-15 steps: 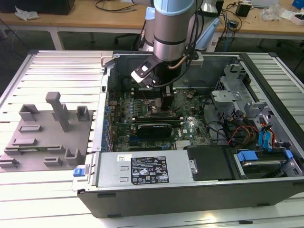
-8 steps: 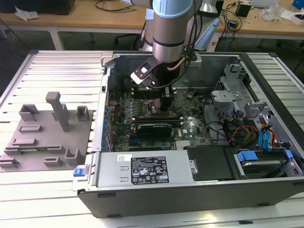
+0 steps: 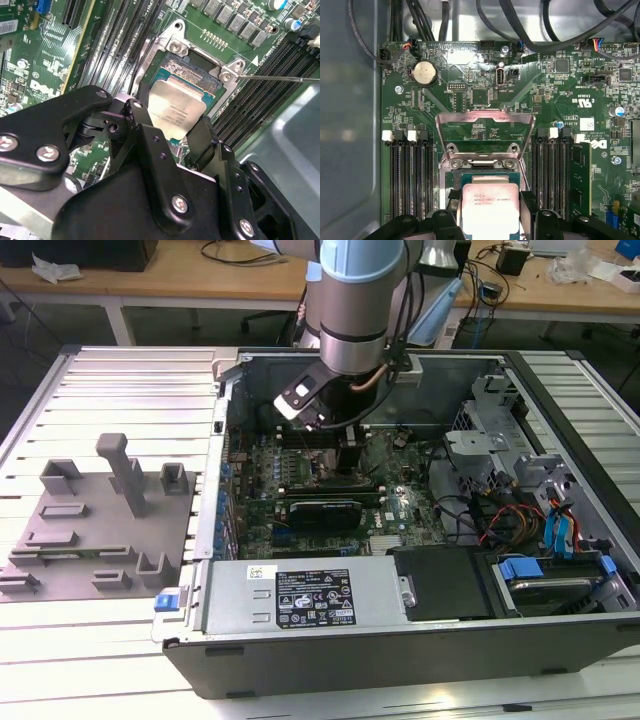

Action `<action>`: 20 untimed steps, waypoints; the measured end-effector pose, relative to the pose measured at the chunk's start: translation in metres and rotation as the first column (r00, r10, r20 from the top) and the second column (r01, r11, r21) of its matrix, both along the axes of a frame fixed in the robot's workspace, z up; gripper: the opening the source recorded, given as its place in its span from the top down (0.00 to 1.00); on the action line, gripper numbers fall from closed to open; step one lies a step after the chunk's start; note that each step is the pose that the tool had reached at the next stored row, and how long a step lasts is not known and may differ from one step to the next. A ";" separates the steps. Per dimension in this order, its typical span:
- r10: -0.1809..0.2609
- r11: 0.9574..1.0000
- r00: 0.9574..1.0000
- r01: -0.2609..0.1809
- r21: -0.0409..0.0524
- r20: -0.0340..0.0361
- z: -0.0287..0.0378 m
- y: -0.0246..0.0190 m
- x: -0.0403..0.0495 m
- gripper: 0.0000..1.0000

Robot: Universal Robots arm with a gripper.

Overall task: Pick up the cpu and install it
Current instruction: 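Place the cpu into insertion slot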

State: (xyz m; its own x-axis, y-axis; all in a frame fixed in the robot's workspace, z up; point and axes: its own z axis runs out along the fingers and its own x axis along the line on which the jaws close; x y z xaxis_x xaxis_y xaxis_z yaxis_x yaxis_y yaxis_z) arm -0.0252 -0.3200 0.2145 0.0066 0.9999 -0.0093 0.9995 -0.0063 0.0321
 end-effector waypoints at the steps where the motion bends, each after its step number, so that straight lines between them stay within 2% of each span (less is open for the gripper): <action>1: 0.000 1.000 1.000 0.000 0.000 0.000 -0.0002 0.0002 -0.0003 0.45; 9: 0.000 1.000 1.000 0.000 0.000 0.000 -0.0052 0.0018 -0.0011 0.45; 13: 0.000 1.000 1.000 0.000 0.001 0.000 -0.0077 0.0045 -0.0023 0.45; 20: 0.000 1.000 1.000 0.000 0.000 0.000 -0.0131 0.0045 -0.0026 0.45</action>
